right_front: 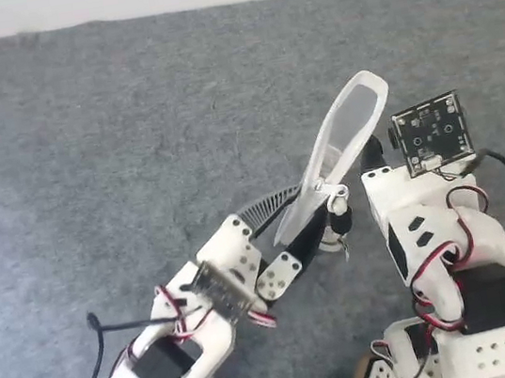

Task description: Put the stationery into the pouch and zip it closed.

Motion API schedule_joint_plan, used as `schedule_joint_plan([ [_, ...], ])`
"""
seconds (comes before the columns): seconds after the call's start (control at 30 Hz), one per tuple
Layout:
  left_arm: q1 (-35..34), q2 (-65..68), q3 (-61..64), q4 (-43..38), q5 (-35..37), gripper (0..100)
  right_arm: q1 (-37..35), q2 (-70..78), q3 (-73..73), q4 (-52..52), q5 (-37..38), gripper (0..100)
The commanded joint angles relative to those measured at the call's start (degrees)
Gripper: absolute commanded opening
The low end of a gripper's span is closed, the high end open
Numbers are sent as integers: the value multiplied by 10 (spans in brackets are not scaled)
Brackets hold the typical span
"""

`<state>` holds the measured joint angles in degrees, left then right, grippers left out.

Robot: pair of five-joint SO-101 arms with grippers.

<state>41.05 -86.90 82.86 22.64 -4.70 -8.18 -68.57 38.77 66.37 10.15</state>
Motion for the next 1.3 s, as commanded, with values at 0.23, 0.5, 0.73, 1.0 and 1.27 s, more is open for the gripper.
schedule_joint_plan([
  [0.23,0,221,-169,37,66,116,-6,-15,3,6,-5,69],
  [0.5,-48,227,-158,-12,70,109,-8,-15,7,6,-5,69],
  [0.73,-60,226,-149,-16,66,12,-7,-18,-9,46,-1,74],
  [1.0,-84,226,-136,-15,40,10,-8,-92,-85,181,22,209],
  [1.27,-83,226,-136,-15,37,10,-127,-107,-84,219,30,217],
])
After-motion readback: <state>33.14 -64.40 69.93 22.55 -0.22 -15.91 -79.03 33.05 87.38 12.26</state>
